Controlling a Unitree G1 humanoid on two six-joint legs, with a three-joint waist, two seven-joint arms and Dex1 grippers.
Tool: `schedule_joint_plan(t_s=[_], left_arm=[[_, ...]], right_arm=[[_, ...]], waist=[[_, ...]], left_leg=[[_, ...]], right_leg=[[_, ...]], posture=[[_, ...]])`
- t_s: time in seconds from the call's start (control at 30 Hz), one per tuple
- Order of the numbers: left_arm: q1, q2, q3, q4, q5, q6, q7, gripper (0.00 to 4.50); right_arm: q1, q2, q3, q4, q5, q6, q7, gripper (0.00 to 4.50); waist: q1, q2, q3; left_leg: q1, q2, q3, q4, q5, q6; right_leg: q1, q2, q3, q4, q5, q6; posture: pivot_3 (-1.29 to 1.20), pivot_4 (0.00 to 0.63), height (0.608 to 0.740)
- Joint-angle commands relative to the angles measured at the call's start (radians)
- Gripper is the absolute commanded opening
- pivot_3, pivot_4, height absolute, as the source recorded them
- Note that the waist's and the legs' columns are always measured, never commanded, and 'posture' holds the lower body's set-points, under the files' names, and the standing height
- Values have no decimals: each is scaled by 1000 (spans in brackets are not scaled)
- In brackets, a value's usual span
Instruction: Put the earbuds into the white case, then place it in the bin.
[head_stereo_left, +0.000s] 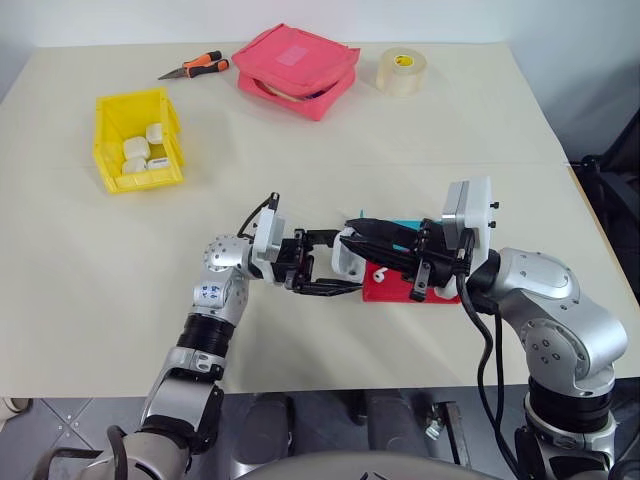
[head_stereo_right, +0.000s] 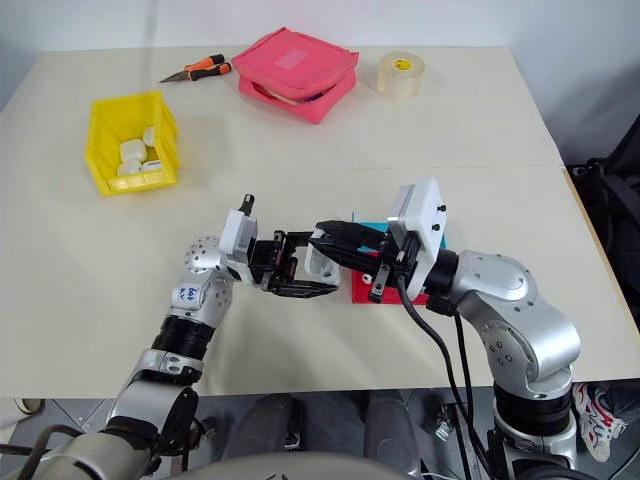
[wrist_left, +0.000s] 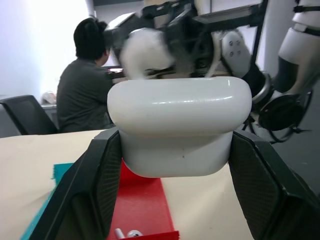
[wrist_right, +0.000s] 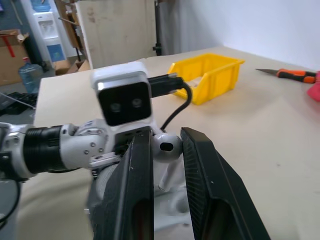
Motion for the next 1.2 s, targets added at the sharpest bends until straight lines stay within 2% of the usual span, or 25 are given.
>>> schedule_joint_plan(t_s=[0.03,0.5,0.7,0.83,1.07,1.13,1.2], left_arm=[[-15,3,6,-60,-32,12,-24,2793],[-42,2,32,-48,-35,25,-7,2793],[-62,-10,51,-11,-27,-4,10,2793],[-75,-12,59,14,-23,-13,6,2793],[-99,-26,52,63,-8,-54,-5,2793],[-104,-29,53,74,-1,-63,-8,2793],[-105,-30,52,79,7,-69,-9,2793]], right_arm=[[9,-12,25,12,-11,-58,-5,439],[107,-89,119,14,-55,-159,6,439],[138,-164,122,11,-77,-183,18,439],[123,-199,113,17,-64,-182,24,439],[11,-210,155,63,-59,-139,22,439],[-17,-213,158,68,-59,-130,23,1166],[-34,-213,158,67,-54,-123,21,1627]], waist=[[0,0,0],[1,0,0],[2,0,0],[2,0,0],[0,0,0],[1,0,0],[2,0,0]], left_leg=[[0,0,0,0,0,0],[0,0,0,0,-1,1],[0,0,0,0,-2,3],[0,0,-1,0,-2,4],[1,1,-2,0,-2,4],[1,1,-2,0,-2,4],[0,1,-2,0,-2,4]], right_leg=[[0,0,0,0,0,0],[0,0,0,-1,0,0],[0,0,-1,-1,0,0],[2,0,-1,-2,0,0],[3,0,-3,-3,0,0],[3,0,-3,-3,0,0],[3,0,-3,-4,0,0]], posture=[[0,150,740],[0,150,740],[0,150,740],[0,150,740],[0,150,740],[0,150,740],[0,150,740]])
